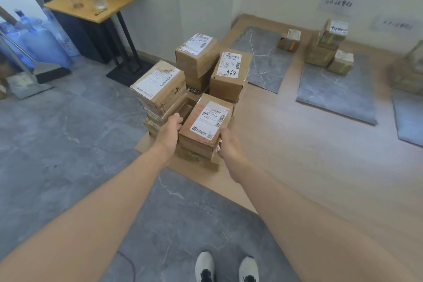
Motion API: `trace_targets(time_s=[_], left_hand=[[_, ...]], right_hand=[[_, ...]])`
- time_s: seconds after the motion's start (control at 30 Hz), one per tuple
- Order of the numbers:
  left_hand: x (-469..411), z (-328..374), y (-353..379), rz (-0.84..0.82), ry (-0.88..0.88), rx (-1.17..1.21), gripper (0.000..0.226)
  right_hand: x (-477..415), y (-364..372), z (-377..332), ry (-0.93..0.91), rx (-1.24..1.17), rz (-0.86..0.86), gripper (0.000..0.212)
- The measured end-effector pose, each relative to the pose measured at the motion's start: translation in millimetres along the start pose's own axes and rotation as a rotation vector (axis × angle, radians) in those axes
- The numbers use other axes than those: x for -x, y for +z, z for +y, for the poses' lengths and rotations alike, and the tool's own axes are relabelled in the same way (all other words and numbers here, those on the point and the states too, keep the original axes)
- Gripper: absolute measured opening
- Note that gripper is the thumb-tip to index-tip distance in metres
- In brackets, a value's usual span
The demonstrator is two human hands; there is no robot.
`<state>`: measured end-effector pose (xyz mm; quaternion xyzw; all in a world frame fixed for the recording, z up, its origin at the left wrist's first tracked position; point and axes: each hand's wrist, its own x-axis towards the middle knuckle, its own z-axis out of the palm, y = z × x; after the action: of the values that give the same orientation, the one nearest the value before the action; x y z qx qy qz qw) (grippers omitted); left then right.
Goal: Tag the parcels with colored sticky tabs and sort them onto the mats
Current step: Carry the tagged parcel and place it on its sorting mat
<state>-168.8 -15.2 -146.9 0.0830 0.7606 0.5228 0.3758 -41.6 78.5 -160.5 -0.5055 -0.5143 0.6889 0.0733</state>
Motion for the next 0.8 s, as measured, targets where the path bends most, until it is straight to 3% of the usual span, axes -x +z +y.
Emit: trace_targets(time_s=[0.2,0.4,0.57,0.8], left_hand=[[5,-6,7,-0.019,-0.042,0.025,0.055],[23,9,24,-0.051,-0.061,0.12,0.048],[44,36,44,-0.076,0.042,0.081,0.052],[83,89,90,-0.234,0.126,0.07,0.061]], right_hand=[[-3,0,11,-0.01,-0.029,0.04,0.045],[19,-23,-1,-0.083,-0.048,0.117,0.04],[45,-51,-18,-0.163,-0.055,0.212,0.042],[82,-116,-46,-0.255,-0.131,0.338,0.039]])
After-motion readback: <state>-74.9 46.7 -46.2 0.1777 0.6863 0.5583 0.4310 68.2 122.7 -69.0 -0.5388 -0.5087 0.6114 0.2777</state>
